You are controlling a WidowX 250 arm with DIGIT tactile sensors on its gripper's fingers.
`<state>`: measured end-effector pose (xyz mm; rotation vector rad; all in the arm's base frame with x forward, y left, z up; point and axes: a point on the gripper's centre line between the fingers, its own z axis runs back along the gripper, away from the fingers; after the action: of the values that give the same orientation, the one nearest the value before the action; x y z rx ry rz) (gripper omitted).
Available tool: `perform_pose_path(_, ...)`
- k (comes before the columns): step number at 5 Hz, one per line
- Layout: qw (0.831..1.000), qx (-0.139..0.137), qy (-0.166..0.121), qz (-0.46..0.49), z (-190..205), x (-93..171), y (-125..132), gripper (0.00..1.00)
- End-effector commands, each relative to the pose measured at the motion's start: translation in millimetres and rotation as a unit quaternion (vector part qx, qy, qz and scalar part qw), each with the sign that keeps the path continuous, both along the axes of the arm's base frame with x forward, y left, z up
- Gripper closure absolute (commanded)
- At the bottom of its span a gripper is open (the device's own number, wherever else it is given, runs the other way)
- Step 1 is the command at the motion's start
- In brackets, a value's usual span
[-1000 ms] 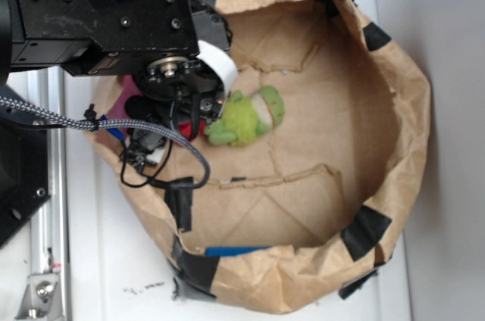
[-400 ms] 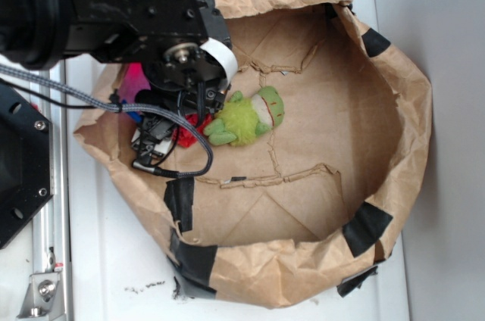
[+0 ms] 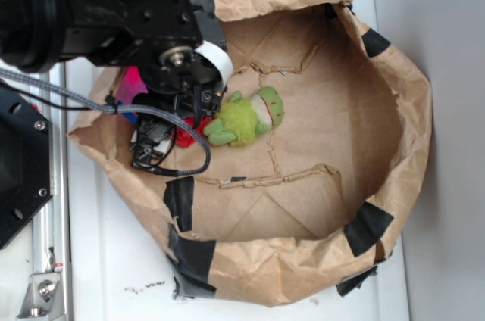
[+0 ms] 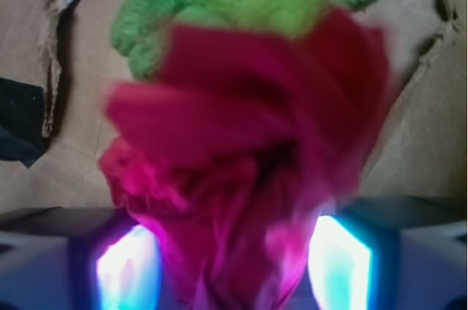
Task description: Grab the red paper.
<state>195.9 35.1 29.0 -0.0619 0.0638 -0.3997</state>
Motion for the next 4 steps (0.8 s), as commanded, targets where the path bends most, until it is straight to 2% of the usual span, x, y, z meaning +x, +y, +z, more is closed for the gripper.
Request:
perform_pose_path(1, 1.000, 0.010, -0.020, 0.008, 5.4, 1.6, 0.7, 1.00)
perform_pose_path(4, 1.000, 0.005, -0.028, 0.011, 10.6, 2.1, 0.6, 1.00)
